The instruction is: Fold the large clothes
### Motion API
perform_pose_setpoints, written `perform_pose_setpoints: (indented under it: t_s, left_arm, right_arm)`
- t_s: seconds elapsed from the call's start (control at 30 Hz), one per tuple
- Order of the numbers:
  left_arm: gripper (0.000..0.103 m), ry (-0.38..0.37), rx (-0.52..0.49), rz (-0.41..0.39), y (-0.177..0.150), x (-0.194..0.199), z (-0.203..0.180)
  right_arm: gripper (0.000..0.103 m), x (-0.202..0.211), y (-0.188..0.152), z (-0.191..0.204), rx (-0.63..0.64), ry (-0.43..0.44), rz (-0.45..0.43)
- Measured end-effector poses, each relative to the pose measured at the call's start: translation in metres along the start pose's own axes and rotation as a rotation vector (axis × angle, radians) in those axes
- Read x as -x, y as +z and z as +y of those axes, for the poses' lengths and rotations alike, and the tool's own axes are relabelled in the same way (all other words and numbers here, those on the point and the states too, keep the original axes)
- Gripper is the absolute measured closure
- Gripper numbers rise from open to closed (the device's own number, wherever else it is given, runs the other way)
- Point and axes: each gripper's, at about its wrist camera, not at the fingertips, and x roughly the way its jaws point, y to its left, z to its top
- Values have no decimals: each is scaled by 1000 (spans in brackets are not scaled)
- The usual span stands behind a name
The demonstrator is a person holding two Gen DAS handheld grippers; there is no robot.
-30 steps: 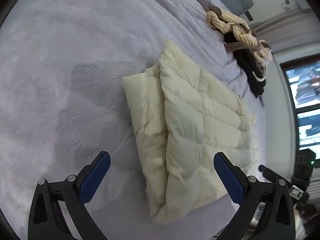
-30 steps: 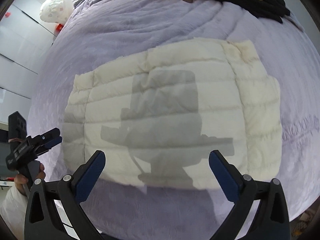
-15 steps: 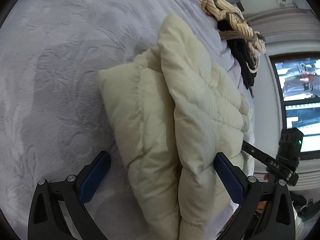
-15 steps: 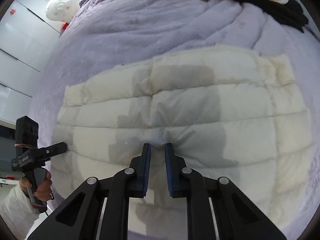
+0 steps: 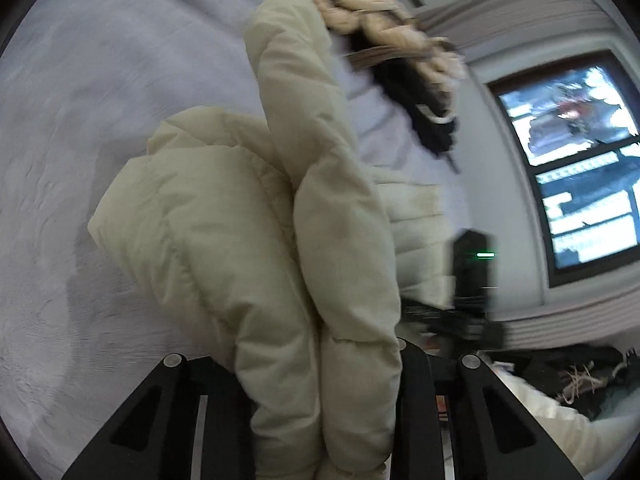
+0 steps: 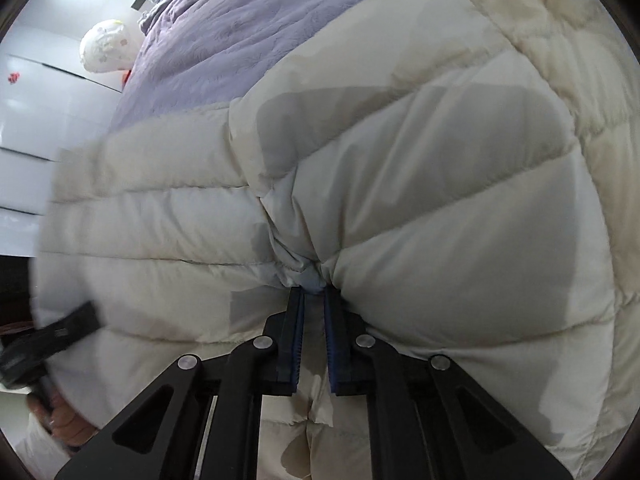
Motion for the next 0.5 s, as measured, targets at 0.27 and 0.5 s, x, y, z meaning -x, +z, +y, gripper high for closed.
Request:
perform_pose_setpoints:
  t_s: [0.27, 0.5]
  left_arm:
    - [74, 53, -157, 46, 4, -40, -110]
    - [74, 149, -184, 50, -5, -50, -130]
  right_arm:
    - [95, -4, -1, -23, -79, 164, 19]
    - [98, 8, -1, -34, -107, 215, 49]
